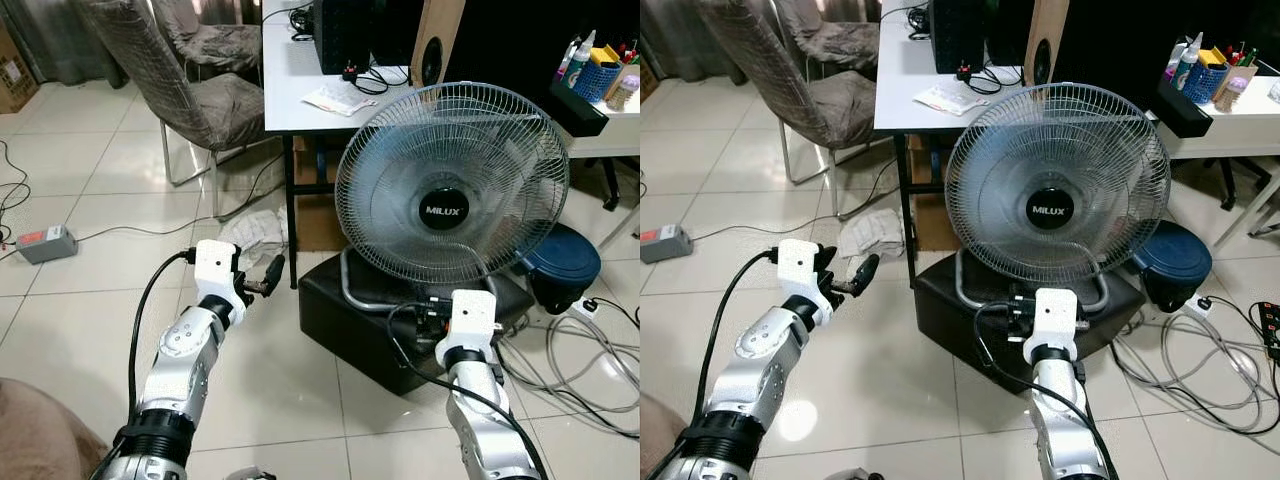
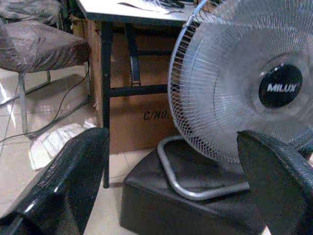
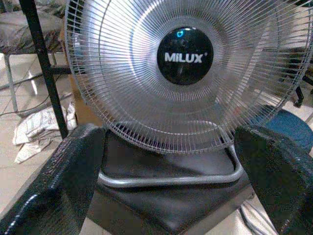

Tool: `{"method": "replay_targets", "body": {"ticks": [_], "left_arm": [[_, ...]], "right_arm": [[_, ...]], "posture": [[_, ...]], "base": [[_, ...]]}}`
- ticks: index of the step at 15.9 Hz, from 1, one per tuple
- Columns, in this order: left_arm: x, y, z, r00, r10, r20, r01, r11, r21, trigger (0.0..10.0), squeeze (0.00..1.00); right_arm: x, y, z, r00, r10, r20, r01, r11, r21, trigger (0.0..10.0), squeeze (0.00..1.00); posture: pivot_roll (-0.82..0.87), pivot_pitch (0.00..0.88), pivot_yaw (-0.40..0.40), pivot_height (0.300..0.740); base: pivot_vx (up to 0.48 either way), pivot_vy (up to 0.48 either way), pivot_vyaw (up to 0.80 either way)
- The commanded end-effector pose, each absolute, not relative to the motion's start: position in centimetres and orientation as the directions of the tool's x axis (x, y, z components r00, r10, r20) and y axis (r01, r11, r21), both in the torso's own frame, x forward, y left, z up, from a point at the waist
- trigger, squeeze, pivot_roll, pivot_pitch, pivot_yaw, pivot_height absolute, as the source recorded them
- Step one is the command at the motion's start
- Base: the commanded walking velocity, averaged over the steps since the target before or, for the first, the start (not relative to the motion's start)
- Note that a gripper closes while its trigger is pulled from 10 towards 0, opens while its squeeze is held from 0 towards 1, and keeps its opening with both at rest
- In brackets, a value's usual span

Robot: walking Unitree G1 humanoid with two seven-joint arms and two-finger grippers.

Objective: Move the pillow to the sofa from floor

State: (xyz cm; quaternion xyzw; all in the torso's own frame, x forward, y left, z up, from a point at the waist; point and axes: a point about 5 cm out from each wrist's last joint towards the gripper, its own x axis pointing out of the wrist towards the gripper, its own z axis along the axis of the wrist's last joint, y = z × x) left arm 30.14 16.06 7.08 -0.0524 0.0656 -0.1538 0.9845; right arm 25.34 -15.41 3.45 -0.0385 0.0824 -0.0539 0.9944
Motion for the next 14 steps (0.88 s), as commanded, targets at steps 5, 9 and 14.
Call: {"method": "replay_targets", "body": {"ticks": [5,9,14], "left_arm": [[30.11,16.35,7.60,0.954,-0.287,-0.091,0.271,0.950,-0.152,10.0,0.00],[30.18,16.26,7.70,0.954,-0.286,-0.090,0.269,0.949,-0.164,10.0,0.00],[30.16,16.44,7.65,0.956,-0.279,-0.096,0.262,0.952,-0.159,10.0,0.00]], "right_arm": [[25.21,-15.28,3.16,0.980,-0.109,-0.166,0.097,0.992,-0.077,10.0,0.00],[24.91,-15.43,2.84,0.977,-0.116,-0.176,0.103,0.991,-0.081,10.0,0.00],[24.67,-15.51,2.62,0.975,-0.122,-0.184,0.108,0.991,-0.084,10.0,0.00]], "posture": [[0.03,0.040,0.008,0.740],[0.02,0.045,0.013,0.740],[0.02,0.048,0.012,0.740]], "base": [[-0.451,0.000,0.00],[-0.376,0.000,0.00],[-0.253,0.000,0.00]]}}
